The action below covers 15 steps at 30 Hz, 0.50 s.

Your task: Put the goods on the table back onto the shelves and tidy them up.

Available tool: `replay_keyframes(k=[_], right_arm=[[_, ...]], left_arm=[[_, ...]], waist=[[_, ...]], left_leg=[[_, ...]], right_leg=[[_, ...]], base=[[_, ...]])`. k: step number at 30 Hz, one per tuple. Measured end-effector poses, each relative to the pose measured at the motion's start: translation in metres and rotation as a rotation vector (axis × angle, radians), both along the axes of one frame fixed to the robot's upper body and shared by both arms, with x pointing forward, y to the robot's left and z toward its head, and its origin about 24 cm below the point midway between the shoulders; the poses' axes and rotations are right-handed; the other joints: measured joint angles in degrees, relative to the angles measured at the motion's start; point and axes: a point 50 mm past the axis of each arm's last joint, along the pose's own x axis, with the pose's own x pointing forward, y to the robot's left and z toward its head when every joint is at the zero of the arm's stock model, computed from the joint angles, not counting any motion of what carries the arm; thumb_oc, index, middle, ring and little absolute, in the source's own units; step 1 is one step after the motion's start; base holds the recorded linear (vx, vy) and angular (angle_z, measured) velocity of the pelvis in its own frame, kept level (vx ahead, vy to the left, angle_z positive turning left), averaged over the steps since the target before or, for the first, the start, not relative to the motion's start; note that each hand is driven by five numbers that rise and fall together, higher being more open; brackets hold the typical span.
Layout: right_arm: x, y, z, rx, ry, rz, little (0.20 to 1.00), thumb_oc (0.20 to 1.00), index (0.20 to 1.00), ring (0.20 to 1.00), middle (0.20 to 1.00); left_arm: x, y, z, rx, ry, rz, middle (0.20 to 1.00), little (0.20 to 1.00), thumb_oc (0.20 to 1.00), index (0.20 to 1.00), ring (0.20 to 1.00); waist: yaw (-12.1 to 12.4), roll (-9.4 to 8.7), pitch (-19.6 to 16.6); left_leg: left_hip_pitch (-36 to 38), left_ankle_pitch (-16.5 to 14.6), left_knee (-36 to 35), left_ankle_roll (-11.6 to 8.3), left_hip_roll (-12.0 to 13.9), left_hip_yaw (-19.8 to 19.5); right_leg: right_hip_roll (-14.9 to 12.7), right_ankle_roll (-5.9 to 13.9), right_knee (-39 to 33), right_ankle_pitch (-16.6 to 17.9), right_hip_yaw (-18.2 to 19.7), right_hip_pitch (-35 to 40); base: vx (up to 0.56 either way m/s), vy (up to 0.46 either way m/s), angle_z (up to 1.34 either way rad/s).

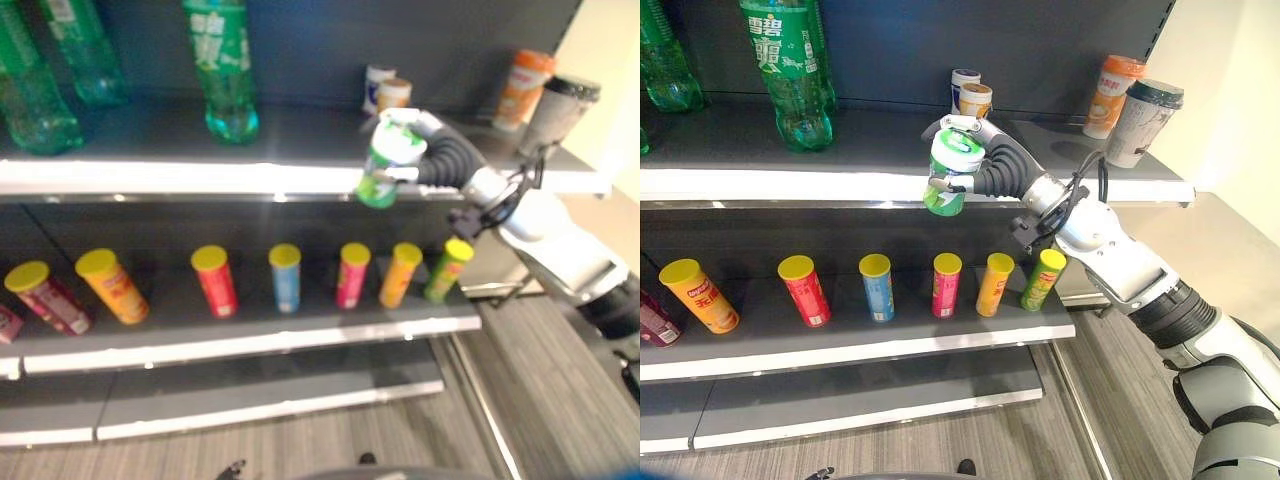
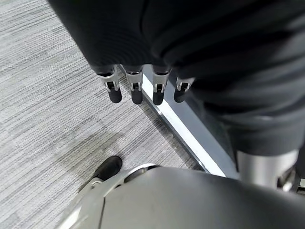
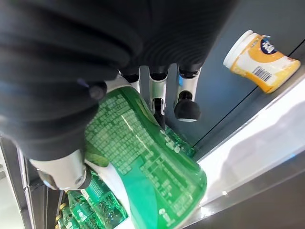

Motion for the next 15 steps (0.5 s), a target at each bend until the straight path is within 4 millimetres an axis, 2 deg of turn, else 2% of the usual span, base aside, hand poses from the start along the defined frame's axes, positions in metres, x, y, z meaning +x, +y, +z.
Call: replay_keyframes(k=[6,15], right_arm=[[0.003,-0.001,0.001,0.003,-0.002,-0.016,0.200,0.200,0.200,0.200,0.200],[0.035,-0.015,0.004,0.041,0.028,-0.185,0.200,0.200,0.200,0.200,0.200]], left_arm=[[0.001,-0.001,0.000,-0.001,-0.003,0.002,1.000,1.000,1.000,1.000,1.000],[0.002,-0.002,0.000,-0.010,-0.006,0.032,1.000,1.000,1.000,1.000,1.000]], waist=[[0.0,0.22,0.2],[0.3,0.61,0.8]], left_leg=[[-0.5,0.0,0.0,-0.01,0.1,-0.7],[-0.6,0.0,0.0,-0.01,0.2,-0.9]], right_leg=[[0.0,-0.34,-0.1,-0.3,-0.9,0.0],[0.0,-0.41,-0.1,-0.4,-1.1,-0.1]], base=[[0.02,0.010,0.07],[0.00,0.001,0.00]])
